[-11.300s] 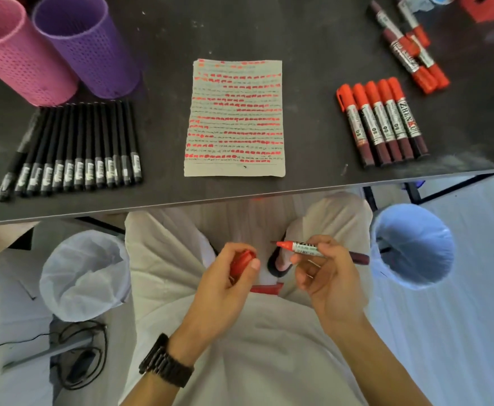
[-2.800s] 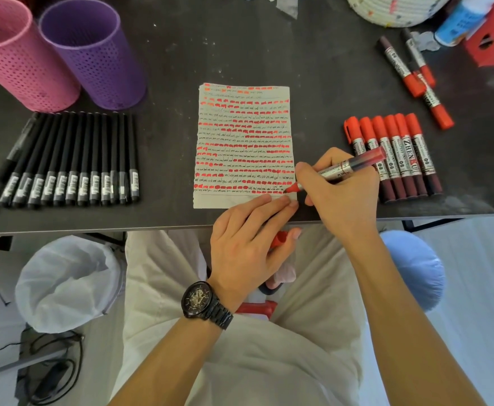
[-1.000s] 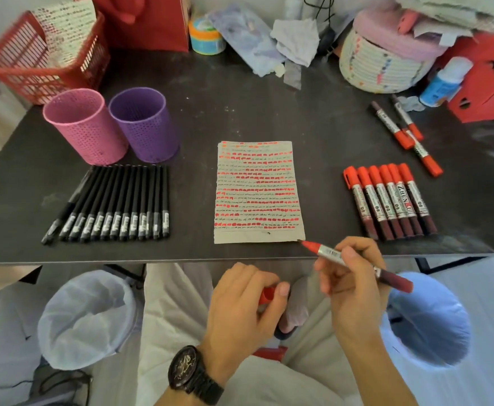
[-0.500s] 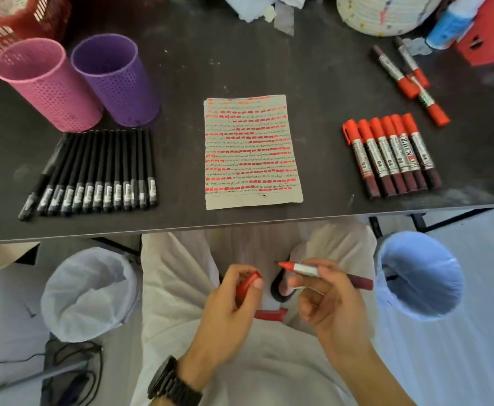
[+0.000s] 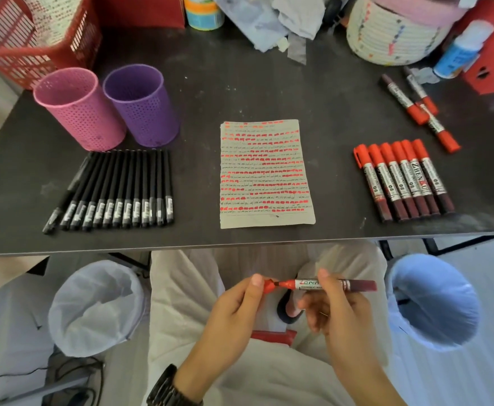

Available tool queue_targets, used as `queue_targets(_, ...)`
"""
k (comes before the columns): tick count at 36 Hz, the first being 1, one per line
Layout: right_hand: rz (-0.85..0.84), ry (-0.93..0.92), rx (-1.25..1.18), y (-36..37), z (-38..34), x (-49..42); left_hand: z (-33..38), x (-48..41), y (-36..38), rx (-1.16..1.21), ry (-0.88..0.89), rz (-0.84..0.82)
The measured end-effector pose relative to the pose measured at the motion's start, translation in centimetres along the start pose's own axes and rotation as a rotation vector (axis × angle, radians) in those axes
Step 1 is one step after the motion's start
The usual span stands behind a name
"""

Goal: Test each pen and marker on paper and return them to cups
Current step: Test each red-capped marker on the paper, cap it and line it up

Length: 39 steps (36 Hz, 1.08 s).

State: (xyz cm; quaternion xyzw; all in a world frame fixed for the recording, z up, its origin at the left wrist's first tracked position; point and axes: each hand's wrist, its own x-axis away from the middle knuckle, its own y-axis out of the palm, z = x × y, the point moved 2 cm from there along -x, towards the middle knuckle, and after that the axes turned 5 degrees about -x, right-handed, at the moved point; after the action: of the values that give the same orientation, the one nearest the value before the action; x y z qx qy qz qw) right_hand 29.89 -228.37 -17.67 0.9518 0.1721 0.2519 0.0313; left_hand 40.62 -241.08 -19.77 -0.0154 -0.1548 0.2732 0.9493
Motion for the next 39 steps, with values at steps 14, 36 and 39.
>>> queue_targets(14, -0.052, -0.068, 0.083, -0.2, -2.5, -0.6, 6.1, -2.2, 0.2, -0.182, 0.133, -0.17)
queue_targets(36, -0.451, -0.492, 0.524, 0.9, -11.3, -2.0, 12.0, -6.2, -4.8, -0.33, 0.228, -0.241)
queue_targets(39, -0.472, -0.55, 0.57, 1.3, -11.9, -2.1, 12.5, -6.3, -5.3, -0.332, 0.243, -0.249)
